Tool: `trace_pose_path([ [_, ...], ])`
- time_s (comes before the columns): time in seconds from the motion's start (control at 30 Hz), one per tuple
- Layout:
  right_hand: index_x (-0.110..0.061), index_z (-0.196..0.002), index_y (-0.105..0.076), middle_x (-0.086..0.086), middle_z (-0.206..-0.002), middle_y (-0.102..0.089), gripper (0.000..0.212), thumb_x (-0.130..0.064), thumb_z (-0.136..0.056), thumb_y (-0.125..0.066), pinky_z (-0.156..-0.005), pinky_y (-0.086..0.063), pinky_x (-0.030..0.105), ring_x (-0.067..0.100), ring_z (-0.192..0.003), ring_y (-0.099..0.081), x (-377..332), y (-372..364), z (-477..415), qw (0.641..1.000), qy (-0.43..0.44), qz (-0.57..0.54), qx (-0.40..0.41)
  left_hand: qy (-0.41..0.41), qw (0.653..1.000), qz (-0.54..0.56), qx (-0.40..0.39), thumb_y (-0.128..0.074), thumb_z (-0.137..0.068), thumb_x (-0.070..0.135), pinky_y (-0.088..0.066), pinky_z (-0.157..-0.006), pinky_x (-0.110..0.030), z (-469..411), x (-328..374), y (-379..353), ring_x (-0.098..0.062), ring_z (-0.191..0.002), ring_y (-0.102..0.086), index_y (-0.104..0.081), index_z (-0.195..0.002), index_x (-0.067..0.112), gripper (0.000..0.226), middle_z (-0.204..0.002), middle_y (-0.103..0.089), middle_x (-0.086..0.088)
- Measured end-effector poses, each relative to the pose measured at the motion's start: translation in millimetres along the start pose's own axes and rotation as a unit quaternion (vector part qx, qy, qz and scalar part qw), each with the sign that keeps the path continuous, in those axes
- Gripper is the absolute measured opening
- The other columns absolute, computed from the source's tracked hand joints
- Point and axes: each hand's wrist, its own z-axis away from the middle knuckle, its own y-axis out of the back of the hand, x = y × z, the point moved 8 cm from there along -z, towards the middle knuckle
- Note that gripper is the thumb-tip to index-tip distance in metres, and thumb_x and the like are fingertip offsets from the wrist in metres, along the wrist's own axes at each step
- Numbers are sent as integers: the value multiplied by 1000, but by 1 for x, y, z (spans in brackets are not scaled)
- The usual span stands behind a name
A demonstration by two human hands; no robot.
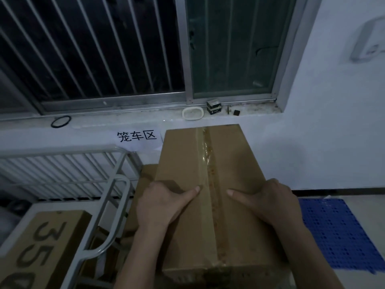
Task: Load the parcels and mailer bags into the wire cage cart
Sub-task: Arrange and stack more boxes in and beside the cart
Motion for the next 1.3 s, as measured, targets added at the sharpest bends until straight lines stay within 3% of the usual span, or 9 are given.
trace_pose_path([
  [0.13, -14, -104, -46, -1, -94, -51, 98, -95, -51, -58, -67, -42, 33, 22, -85, -54, -14, 9, 3, 999, 1, 30, 43, 16, 1000, -6, 19, -52, -49, 99, -51, -86, -41, 16, -8, 1, -37, -115, -56, -29, -148, 17, 131, -133, -44, -17],
  [0.23, -13, -97, -42, 2, -95, -55, 96, -96, -51, -57, -67, -42, 34, 23, -81, -53, -33, 16, 4, 996, 16, 33, 83, -22, 999, -13, 28, -41, -49, 104, -51, -86, -43, 18, -9, 8, -38, -115, -53, -14, -155, 35, 129, -130, -38, -15],
  [0.33, -13, -124, -37, 10, -111, -60, 113, -98, -52, -54, -74, -47, 39, 32, -96, -62, -63, 16, 5, 993, 38, 34, 109, -37, 998, -12, 54, -37, -50, 104, -51, -86, -41, 8, -18, 30, -35, -110, -54, -19, -154, 37, 126, -125, -39, -13],
  [0.43, -27, -156, -8, 12, -129, -58, 133, -100, -53, -49, -86, -50, 45, 34, -113, -61, -105, 2, 10, 992, 67, 45, 94, -44, 996, -27, 71, -40, -53, 102, -50, -87, -39, -7, -33, 61, -35, -110, -54, -22, -152, 37, 120, -125, -40, -14],
  [0.57, -39, -151, -24, 5, -121, -61, 118, -105, -54, -37, -80, -50, 41, 30, -107, -61, -170, -25, 23, 990, 107, 50, 82, -37, 993, -44, 100, -46, -57, 99, -46, -80, -36, -36, -72, 113, -33, -110, -52, -25, -151, 37, 115, -124, -39, -12],
  [0.83, -37, -149, -29, 8, -122, -60, 108, -98, -61, -44, -86, -47, 43, 34, -109, -59, -315, -57, 48, 984, 153, 8, 93, -32, 987, -37, 154, -49, -64, 94, -40, -75, -35, -94, -157, 213, -33, -103, -53, -29, -149, 34, 106, -120, -42, -13],
  [1.03, -32, -145, -37, 8, -128, -58, 113, -102, -56, -43, -91, -46, 47, 36, -113, -58, -397, -90, 58, 980, 176, 26, 91, 5, 987, -19, 162, -47, -65, 94, -44, -78, -38, -123, -223, 254, -36, -108, -52, -30, -148, 31, 105, -122, -43, -15],
  [1.2, -27, -142, -42, 11, -131, -56, 111, -100, -58, -42, -83, -43, 43, 35, -115, -57, -459, -118, 62, 973, 211, 62, 65, 33, 983, -15, 179, -52, -64, 93, -43, -77, -39, -147, -263, 288, -38, -105, -54, -42, -137, 28, 98, -120, -45, -17],
  [1.3, -29, -149, -37, 12, -136, -54, 114, -100, -60, -42, -93, -46, 47, 35, -120, -55, -496, -134, 61, 965, 245, 69, 60, 65, 980, -6, 186, -54, -65, 91, -39, -73, -39, -158, -289, 302, -38, -105, -54, -43, -135, 27, 95, -120, -45, -17],
])
